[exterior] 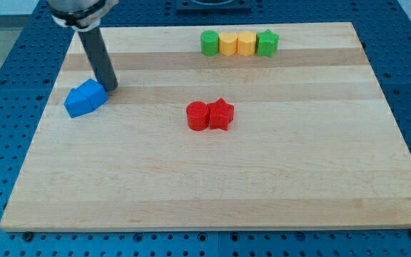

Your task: Move the red blocks near the blue blocks

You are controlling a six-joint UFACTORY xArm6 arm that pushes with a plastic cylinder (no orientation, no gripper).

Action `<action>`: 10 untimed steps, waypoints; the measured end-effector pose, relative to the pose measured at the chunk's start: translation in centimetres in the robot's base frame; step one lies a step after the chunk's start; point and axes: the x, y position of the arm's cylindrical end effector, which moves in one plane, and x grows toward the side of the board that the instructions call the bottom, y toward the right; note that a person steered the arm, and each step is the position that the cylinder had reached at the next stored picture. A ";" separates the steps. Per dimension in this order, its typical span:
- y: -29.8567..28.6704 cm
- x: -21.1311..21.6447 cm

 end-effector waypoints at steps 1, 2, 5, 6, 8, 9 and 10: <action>-0.8 0.0; 2.3 -0.2; 6.4 6.5; 5.6 10.9; 19.6 13.6; 26.8 11.2; 28.4 9.8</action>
